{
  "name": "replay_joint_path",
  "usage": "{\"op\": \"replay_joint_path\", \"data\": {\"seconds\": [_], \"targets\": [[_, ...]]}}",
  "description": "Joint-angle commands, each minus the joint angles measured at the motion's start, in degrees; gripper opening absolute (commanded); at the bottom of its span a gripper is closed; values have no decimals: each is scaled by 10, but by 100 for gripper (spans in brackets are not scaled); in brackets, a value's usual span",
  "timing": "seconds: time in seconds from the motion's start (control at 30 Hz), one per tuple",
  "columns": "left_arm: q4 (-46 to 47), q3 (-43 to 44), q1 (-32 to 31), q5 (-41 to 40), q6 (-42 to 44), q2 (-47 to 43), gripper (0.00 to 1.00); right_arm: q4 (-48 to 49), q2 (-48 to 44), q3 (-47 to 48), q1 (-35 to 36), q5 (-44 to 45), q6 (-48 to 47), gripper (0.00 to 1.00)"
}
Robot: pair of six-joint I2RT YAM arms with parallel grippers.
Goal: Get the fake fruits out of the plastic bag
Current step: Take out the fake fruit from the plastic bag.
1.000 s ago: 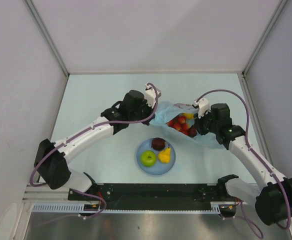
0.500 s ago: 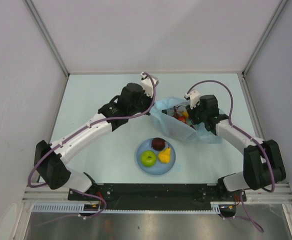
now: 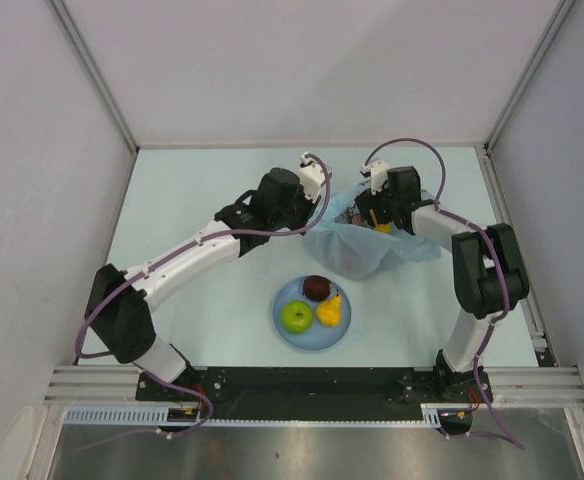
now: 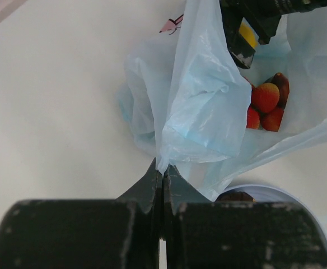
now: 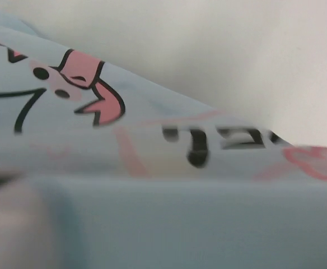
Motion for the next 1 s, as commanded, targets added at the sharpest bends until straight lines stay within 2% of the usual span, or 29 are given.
{"op": "replay_joint_path", "data": {"seconds": [0.0,0.07,0.13,0.2,0.27,0.3,0.47,0.67,0.87,0.97], "targets": [[6,41,-2,3,18,12,0,15,45,26,6,2,-20,83],[9,40,-3,1,18,13,0,37,55,26,5,9,-34,80],[10,37,-2,-1,18,15,0,36,53,27,5,13,-47,68],[12,33,-2,-5,18,16,0,27,40,28,3,9,-48,48],[14,30,-2,-10,19,15,0,24,0,28,2,-8,-44,42],[16,28,-3,-10,18,16,0,-10,-21,28,4,-19,-44,37],[28,16,-3,-9,18,15,0,-115,-162,28,3,-117,-38,34],[42,33,-2,-17,8,29,0,-253,-250,28,-6,-207,-47,34],[45,41,-3,-22,14,28,0,-296,-326,26,-13,-245,-34,29],[47,32,-3,-28,23,22,0,-289,-387,26,37,-243,-30,29]]}}
